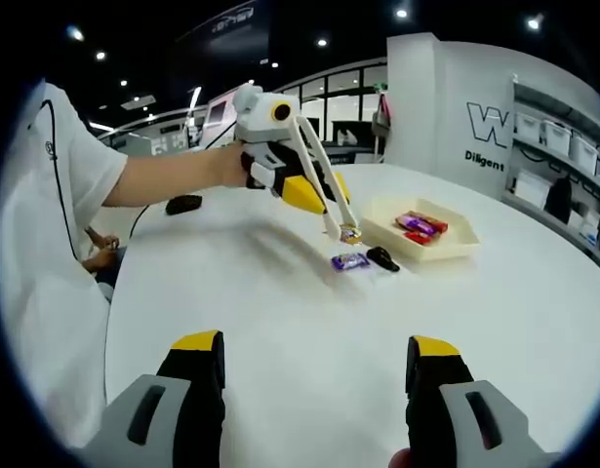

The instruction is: Place the target food into the container with the food tongs after gripping and lifting it, then release it inside without dropping or visibly crushing the food.

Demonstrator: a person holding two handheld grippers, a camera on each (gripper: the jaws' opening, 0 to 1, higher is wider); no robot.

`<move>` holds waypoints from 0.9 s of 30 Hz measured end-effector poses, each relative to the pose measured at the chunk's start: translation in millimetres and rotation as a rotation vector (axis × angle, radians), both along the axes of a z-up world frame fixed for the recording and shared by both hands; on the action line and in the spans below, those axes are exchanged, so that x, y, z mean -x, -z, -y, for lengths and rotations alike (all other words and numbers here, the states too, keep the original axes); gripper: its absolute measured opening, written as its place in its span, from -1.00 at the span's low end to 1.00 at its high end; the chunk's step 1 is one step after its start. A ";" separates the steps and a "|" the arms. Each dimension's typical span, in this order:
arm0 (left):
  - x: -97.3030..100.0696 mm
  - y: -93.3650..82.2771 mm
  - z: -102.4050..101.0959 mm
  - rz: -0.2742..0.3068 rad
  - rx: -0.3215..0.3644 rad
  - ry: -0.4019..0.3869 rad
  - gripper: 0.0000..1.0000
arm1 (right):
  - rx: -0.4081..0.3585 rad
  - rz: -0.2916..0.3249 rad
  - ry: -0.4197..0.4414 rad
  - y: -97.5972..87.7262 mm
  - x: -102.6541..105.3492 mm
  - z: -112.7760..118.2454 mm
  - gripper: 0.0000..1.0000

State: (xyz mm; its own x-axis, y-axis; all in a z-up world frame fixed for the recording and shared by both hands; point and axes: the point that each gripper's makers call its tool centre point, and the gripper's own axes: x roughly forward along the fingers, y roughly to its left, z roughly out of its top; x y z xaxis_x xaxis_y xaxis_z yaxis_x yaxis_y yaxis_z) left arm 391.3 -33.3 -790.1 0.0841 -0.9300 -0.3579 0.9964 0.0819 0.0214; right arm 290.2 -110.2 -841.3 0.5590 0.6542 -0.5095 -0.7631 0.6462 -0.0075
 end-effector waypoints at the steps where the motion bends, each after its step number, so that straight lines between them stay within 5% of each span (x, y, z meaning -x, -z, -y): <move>1: -1.6 -1.4 -0.8 0.000 0.004 -0.003 -0.65 | -0.001 0.000 0.000 -0.1 0.1 -0.2 0.48; 27: -44.0 -10.9 -15.1 0.005 0.023 -0.100 -0.65 | 0.003 0.005 -0.006 -4.2 0.3 -2.2 0.48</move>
State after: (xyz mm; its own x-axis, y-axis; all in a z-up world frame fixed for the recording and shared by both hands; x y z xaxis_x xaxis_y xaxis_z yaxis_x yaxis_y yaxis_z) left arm 435.2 -18.2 -779.2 0.1787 -0.9250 -0.3354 0.9831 0.1813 0.0236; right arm 289.9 -107.9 -837.1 0.5578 0.6559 -0.5086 -0.7668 0.6417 -0.0135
